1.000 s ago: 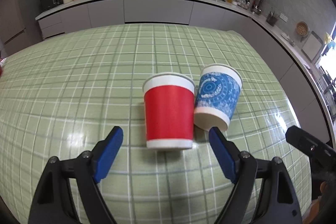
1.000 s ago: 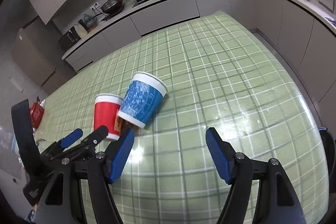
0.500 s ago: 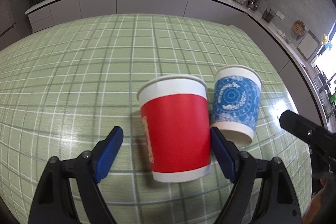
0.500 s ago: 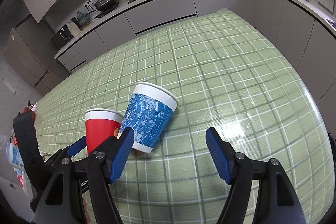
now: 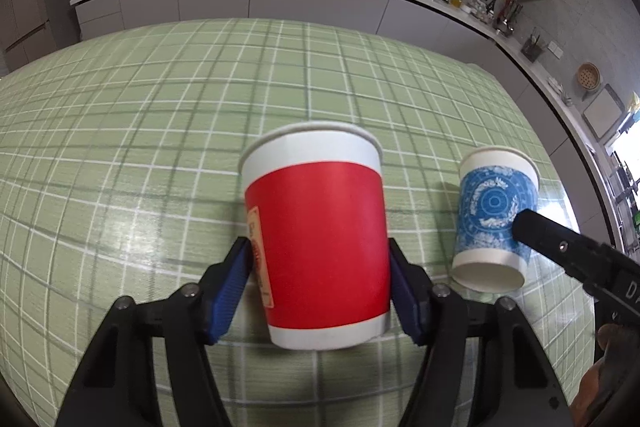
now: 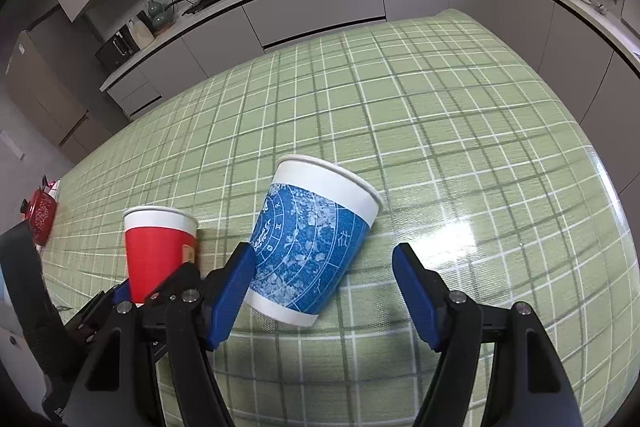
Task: Collect trash
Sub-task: 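Grasp the red paper cup with left tool while right tool grasps blue patterned cup, then lift both cups and carry them toward the black bucket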
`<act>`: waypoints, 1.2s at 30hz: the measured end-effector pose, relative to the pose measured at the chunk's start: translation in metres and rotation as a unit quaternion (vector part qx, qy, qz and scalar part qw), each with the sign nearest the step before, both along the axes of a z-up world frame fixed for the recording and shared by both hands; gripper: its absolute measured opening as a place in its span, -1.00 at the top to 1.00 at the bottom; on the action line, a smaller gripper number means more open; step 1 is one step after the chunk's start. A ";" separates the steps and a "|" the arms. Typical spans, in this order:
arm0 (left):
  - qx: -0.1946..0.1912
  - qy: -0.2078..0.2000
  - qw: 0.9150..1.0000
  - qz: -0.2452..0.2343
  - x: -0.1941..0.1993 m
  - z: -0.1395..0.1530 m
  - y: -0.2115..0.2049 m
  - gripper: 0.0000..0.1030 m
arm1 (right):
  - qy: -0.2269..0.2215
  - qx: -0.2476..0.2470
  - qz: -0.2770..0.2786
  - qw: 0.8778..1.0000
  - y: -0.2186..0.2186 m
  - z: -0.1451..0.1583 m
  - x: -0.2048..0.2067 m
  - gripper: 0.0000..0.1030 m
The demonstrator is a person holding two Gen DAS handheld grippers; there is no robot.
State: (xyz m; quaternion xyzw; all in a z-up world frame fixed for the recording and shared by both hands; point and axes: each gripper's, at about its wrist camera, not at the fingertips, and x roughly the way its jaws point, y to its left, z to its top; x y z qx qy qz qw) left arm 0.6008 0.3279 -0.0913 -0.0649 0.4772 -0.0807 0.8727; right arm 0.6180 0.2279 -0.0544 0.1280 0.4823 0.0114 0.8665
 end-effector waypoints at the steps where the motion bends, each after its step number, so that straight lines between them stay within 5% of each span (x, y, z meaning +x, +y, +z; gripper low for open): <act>1: 0.000 0.001 1.000 0.001 -0.001 -0.001 0.001 -0.30 | -0.001 0.002 0.001 1.000 0.001 -0.001 0.001 -0.45; 18: -0.004 0.003 1.000 0.009 -0.025 -0.005 0.025 -0.18 | 0.018 -0.006 0.017 1.000 0.017 -0.022 0.021 -0.47; 21: -0.004 0.002 1.000 0.007 -0.025 -0.003 0.022 -0.16 | 0.028 0.013 0.030 0.999 0.018 -0.030 0.020 -0.25; 36: -0.001 -0.022 1.000 0.002 -0.053 0.018 -0.003 -0.13 | -0.023 -0.008 0.037 0.999 0.000 -0.005 -0.025 -0.22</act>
